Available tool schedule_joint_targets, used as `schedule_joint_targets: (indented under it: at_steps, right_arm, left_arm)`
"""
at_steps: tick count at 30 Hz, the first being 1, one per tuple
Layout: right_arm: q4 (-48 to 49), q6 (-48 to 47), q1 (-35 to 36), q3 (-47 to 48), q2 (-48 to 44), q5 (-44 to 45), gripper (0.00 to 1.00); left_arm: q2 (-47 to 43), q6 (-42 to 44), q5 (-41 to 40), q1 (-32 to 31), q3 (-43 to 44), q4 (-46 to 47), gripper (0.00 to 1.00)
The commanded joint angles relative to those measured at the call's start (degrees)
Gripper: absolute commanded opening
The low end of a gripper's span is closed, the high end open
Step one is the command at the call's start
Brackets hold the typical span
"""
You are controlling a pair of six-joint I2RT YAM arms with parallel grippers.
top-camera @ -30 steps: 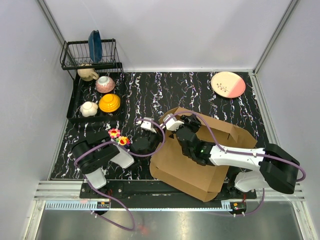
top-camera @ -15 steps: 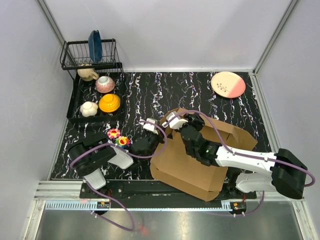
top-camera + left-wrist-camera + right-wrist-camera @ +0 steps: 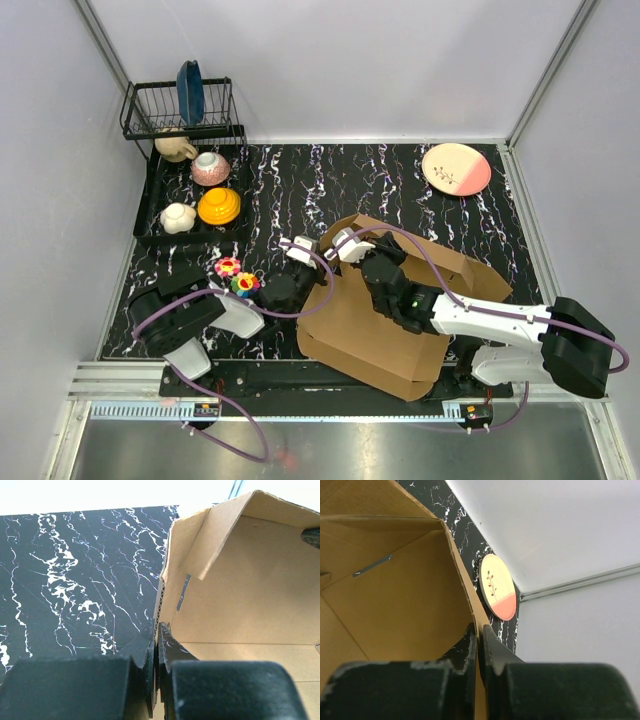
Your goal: Fold the paper box
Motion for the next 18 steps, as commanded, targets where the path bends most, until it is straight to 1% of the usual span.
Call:
schedule_joint_targets:
  at_steps: [1,2,6,9,14,18]
  right_arm:
    - [2.21,1.64,0.05,0.20,-0.43,-0.53,0.03]
    - [2.22,1.91,-0.04,0.20,-0.26,-0.44,0.00]
    - [2.74,2.87,-0.04,0.03,0.80,-0.27,0.00]
    - [4.05,2.17,-0.04,-0.32,1.50,0.17,0.00]
    - [3.71,0.41,0.05,-0.24,2.21,-0.44,0.00]
    - [3.45,0.06,0.14,-0.59,2.56,-0.88,0.00]
  left_arm:
    - [-1.30,-0.49,-0.31,-0.36,0.48,16.22,0.00]
    - [-0.95,-0.85,-0.22,-0.27,0.57,16.40,0.00]
    - [-0.51,-2.34,-0.31,-1.14,0.57,18.42,0.00]
    - [-1.12,-3.05,-0.66,-1.50,0.39,18.42,0.02]
    - [-4.11,-4.63,-1.45,-1.50,0.13,16.93,0.20]
    - [-4.82,-8.93,-0.32,-1.85,-0.31,16.49,0.23]
